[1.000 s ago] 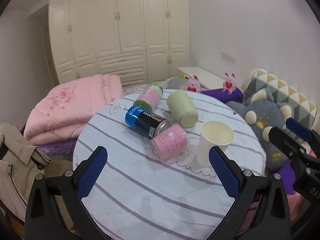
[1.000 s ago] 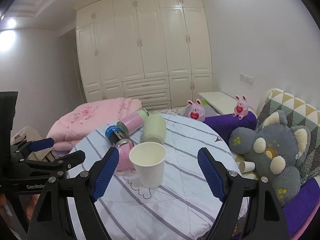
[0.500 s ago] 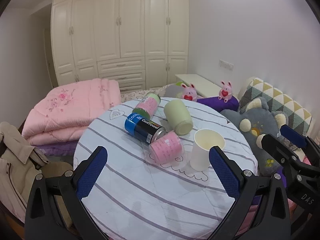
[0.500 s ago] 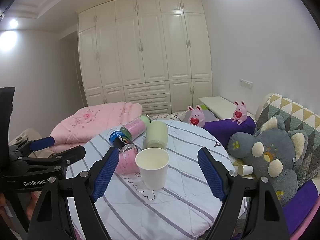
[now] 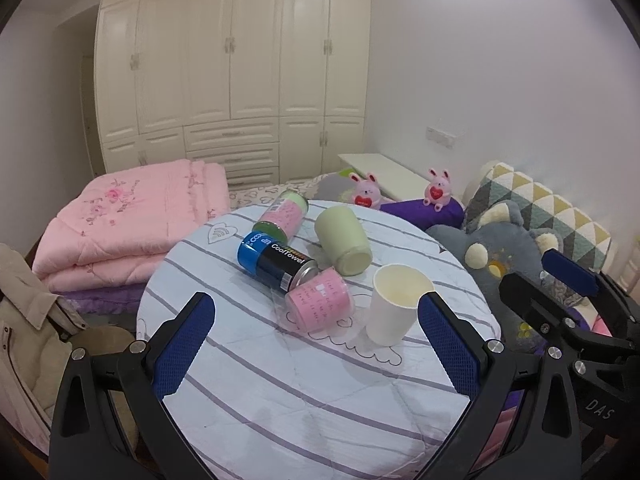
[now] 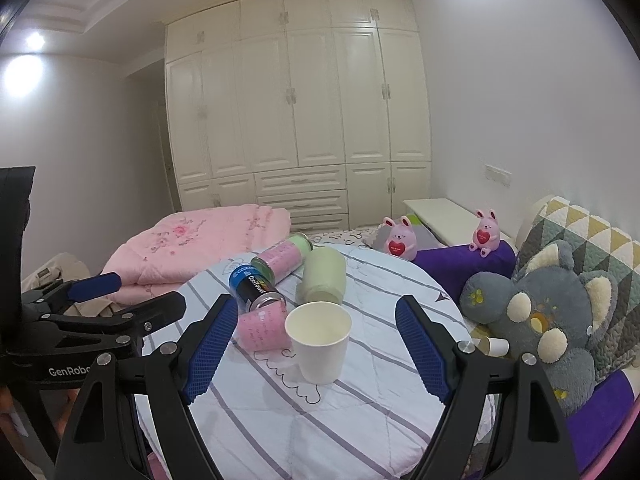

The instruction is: Flip cup upright

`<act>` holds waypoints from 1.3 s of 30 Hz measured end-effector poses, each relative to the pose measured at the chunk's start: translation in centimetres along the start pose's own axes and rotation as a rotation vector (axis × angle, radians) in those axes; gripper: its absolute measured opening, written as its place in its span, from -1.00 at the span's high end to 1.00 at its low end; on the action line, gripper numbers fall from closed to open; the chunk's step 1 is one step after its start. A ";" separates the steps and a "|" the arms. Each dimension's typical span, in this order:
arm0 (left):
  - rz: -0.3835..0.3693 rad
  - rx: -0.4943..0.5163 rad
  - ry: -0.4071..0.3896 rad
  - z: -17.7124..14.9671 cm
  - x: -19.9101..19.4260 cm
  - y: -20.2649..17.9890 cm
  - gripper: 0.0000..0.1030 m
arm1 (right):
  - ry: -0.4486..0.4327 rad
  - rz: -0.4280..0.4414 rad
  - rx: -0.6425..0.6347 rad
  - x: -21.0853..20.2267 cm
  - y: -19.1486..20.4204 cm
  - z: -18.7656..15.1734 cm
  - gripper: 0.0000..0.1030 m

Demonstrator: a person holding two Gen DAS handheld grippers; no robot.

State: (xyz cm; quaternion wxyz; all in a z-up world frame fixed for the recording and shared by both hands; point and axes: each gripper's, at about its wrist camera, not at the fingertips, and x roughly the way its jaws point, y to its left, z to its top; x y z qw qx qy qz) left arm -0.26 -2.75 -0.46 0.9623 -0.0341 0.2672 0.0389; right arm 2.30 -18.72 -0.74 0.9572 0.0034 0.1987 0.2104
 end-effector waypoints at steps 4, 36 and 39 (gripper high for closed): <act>-0.006 -0.004 0.001 0.0 0.0 0.0 -0.99 | -0.001 0.002 -0.001 0.0 0.2 0.1 -0.60; 0.074 0.043 -0.147 -0.3 -0.9 -0.1 -0.99 | -0.147 -0.063 -0.050 -1.4 1.5 0.4 -0.60; 0.080 0.051 -0.147 -0.5 -0.8 -0.2 -0.99 | -0.141 -0.061 -0.049 -1.1 1.5 0.4 -0.60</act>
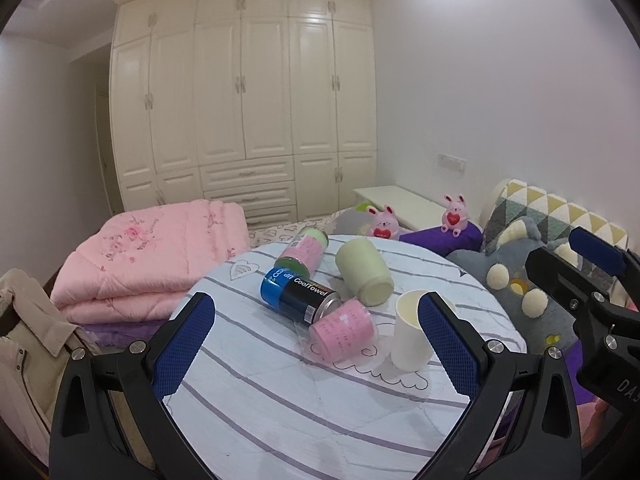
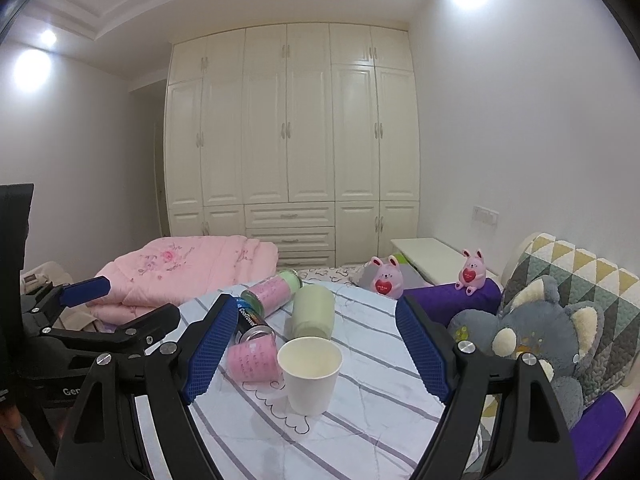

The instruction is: Flip cup upright

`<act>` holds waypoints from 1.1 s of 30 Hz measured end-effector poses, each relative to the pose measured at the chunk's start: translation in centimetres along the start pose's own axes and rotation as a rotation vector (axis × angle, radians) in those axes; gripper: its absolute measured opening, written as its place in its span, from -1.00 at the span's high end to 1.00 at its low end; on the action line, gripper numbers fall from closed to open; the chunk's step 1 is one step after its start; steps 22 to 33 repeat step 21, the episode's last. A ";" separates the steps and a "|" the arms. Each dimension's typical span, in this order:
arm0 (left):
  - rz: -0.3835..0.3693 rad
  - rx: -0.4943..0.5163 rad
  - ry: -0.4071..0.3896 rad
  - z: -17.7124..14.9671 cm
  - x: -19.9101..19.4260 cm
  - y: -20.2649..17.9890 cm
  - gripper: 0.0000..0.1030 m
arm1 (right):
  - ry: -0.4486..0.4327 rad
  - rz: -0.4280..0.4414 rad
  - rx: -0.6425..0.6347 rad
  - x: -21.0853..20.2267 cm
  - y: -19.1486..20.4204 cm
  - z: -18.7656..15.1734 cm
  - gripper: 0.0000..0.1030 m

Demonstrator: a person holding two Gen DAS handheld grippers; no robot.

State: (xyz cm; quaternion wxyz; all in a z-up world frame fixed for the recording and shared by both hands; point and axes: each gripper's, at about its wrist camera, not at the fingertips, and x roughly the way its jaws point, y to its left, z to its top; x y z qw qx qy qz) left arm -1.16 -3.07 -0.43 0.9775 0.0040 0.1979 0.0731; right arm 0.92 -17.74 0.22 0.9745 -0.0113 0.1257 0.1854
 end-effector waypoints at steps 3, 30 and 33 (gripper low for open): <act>0.001 0.002 0.002 0.0 0.0 0.0 -0.99 | 0.006 0.001 0.000 0.2 0.0 0.0 -0.60; -0.006 -0.011 0.033 -0.3 1.2 0.7 -0.99 | 0.085 0.004 0.020 2.2 -0.4 -1.2 -0.60; -0.006 -0.011 0.033 -0.3 1.2 0.7 -0.99 | 0.085 0.004 0.020 2.2 -0.4 -1.2 -0.60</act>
